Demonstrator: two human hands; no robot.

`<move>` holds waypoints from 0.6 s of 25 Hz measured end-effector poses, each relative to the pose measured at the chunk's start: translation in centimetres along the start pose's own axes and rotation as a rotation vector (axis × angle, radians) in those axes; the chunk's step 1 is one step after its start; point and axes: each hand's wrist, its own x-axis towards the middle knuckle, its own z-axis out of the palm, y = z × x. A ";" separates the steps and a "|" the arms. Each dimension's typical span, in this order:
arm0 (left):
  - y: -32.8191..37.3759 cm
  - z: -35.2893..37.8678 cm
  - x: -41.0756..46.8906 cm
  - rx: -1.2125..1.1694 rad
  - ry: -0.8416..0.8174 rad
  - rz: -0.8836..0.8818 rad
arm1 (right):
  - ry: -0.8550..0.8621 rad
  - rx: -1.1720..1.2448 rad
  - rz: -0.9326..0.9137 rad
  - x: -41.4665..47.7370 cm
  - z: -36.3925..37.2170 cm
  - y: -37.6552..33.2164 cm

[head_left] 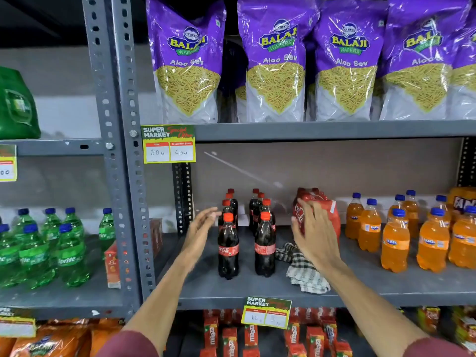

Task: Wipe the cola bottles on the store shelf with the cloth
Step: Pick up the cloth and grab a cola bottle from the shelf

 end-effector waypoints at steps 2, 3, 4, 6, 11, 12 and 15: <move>-1.2 0.3 0.1 -0.064 -0.088 -0.061 | -0.100 -0.087 0.018 -0.6 0.4 0.5; -1.8 0.4 0.1 -0.076 -0.139 -0.073 | -0.163 -0.140 0.019 -1.3 0.8 0.8; -2.0 0.6 -0.1 -0.105 -0.190 -0.090 | -0.263 -0.199 0.022 -2.2 1.3 1.0; -2.0 1.1 0.0 -0.160 -0.232 -0.096 | -0.403 -0.308 0.037 -3.2 1.9 0.8; -2.3 2.0 -0.1 -0.241 -0.281 -0.068 | -0.610 -0.379 0.132 -3.8 2.5 -0.2; -2.4 2.0 -0.2 -0.257 -0.262 -0.073 | -0.620 -0.366 0.143 -3.8 2.5 -0.4; -2.5 2.5 -0.3 -0.281 -0.223 -0.070 | -0.639 -0.310 0.175 -4.0 2.7 -0.6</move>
